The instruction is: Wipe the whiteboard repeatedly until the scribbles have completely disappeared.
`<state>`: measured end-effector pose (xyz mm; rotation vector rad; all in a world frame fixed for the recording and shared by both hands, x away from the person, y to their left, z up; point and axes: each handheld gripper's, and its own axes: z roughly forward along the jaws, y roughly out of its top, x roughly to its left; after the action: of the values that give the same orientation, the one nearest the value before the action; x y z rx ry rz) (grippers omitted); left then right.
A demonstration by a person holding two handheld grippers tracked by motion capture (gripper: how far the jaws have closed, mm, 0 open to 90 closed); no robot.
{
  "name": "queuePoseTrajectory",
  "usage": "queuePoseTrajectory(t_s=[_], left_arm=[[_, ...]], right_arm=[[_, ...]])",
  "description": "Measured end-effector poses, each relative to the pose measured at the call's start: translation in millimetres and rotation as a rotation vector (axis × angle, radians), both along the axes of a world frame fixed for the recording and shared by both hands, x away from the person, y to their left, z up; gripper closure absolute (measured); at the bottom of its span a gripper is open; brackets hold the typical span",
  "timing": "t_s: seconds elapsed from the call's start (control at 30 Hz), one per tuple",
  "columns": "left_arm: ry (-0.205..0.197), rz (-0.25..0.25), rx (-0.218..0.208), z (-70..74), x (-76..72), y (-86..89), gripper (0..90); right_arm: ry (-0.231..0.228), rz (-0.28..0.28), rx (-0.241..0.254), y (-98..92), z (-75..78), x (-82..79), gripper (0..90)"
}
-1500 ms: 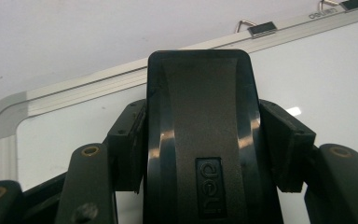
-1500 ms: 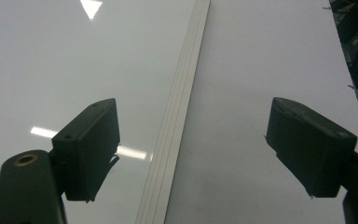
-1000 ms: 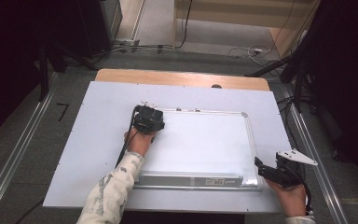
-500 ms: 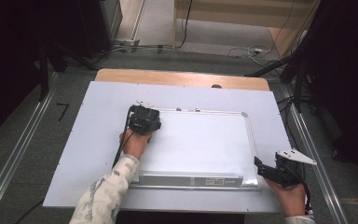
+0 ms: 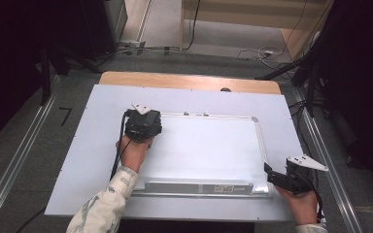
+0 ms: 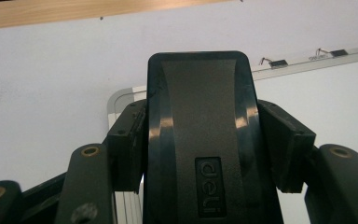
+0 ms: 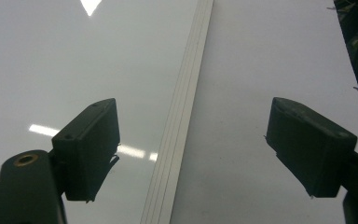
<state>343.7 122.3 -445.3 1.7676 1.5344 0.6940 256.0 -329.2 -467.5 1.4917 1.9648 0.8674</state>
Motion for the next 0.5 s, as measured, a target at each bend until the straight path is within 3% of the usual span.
queuePoseTrajectory(t_s=[0.23,0.5], left_arm=[[-0.017,-0.001,0.014,5.2,-10.6,1.5,39.8],[-0.011,0.011,-0.010,3.6,-17.0,5.8,39.8]], right_arm=[[-0.001,0.000,0.001,0.3,0.2,-0.3,15.9],[0.000,-0.001,0.002,0.2,0.2,-0.3,15.9]])
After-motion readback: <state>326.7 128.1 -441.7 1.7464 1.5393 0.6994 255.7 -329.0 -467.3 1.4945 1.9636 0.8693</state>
